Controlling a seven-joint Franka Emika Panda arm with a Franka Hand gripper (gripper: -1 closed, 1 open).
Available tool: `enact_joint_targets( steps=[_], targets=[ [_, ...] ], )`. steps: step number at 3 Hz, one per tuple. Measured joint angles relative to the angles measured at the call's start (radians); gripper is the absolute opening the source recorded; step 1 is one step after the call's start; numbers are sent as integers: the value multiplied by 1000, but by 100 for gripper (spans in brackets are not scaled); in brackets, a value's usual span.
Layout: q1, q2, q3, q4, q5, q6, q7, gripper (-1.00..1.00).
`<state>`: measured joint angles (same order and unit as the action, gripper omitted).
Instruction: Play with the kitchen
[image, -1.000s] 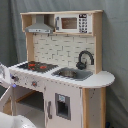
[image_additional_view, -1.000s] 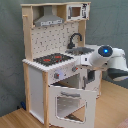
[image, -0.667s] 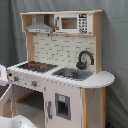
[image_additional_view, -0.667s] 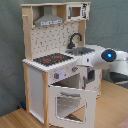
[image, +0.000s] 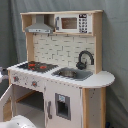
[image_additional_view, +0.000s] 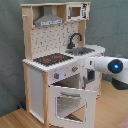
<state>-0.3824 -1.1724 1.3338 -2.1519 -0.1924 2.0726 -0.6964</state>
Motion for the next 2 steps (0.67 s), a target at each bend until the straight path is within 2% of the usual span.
enact_joint_targets(
  steps=[1,2],
  targets=[
    [-2,-95,2,37,-36,50,0,100],
    [-7,-167,8,52,-39,120,1,100]
  ],
)
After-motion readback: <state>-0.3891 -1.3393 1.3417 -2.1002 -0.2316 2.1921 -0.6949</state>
